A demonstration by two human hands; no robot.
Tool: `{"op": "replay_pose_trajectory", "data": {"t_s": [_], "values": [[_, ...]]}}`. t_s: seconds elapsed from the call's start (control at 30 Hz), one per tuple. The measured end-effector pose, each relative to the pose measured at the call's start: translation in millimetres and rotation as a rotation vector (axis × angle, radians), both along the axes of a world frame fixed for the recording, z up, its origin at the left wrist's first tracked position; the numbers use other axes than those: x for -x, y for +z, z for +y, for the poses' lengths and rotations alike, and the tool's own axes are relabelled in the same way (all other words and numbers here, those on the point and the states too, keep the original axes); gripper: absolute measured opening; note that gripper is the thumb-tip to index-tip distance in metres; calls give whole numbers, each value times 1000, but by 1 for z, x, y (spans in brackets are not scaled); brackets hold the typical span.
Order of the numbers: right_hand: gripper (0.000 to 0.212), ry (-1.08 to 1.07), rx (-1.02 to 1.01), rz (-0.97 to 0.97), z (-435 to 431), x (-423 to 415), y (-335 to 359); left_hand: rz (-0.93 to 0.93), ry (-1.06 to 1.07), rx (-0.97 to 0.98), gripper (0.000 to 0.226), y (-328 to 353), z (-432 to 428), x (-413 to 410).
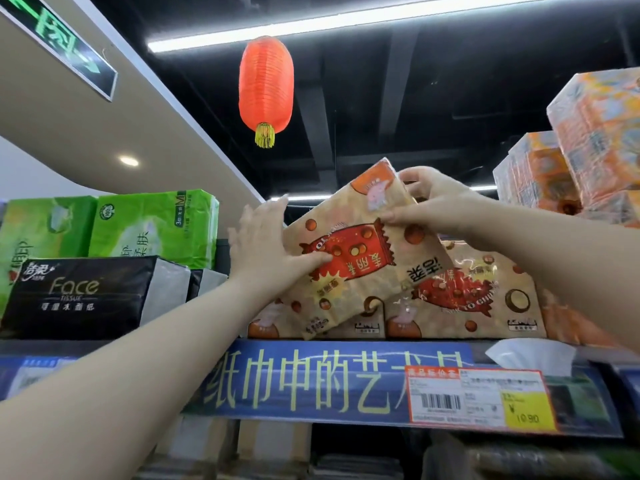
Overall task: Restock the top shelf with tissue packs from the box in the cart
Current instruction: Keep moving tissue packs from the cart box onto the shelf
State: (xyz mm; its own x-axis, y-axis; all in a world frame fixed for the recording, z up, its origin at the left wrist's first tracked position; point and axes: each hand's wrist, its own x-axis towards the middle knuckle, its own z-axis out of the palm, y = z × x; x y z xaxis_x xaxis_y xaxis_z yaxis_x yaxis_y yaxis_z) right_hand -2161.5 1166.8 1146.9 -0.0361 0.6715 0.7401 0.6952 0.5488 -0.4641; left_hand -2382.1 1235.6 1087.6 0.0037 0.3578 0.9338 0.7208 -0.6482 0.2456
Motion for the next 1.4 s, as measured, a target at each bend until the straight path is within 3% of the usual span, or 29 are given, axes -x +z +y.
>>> {"op": "replay_pose_trajectory", "data": {"t_s": [0.13, 0.27, 0.4, 0.5, 0.6, 0.7, 0.77, 0.87, 0.97, 1.03, 1.13, 1.23, 1.33, 1.4], "values": [[80, -20, -123, -177, -5, 21, 11, -4, -303, 46, 99, 32, -23, -15], [80, -51, -183, -198, -7, 27, 8, -37, -367, 4, 60, 38, -26, -17], [102, -113, -71, -74, -4, 12, -13, -311, -383, -23, 47, 29, -8, -6], [108, -116, 162, -90, 6, 7, -29, -626, -557, 125, 30, 22, 6, -4], [110, -23, 298, -138, 16, 15, -38, -751, -747, 293, 36, 13, 10, -10], [91, 78, 308, -160, 21, 20, -40, -679, -836, 433, 50, 12, 12, -11], [82, 109, 293, -151, 20, 19, -39, -640, -783, 420, 67, 14, 13, -9], [89, 107, 225, -70, 21, 15, -31, -588, -498, 202, 105, 19, 11, -3], [76, -5, 114, -71, 15, 15, -17, -417, -191, -7, 110, 22, 4, 10], [62, -67, 70, -188, 13, 20, -11, -284, -105, -66, 106, 19, 3, 16], [63, -162, 38, -440, 17, 37, -8, -150, -181, -17, 90, 10, 4, 16], [64, -255, 17, -553, 25, 54, -12, -131, -122, 140, 67, 2, 12, 22], [75, -303, 63, -580, 32, 56, -17, -48, 66, 332, 77, -4, 24, 33], [88, -314, 118, -541, 30, 47, -18, 24, 118, 351, 91, -4, 24, 35]]}}
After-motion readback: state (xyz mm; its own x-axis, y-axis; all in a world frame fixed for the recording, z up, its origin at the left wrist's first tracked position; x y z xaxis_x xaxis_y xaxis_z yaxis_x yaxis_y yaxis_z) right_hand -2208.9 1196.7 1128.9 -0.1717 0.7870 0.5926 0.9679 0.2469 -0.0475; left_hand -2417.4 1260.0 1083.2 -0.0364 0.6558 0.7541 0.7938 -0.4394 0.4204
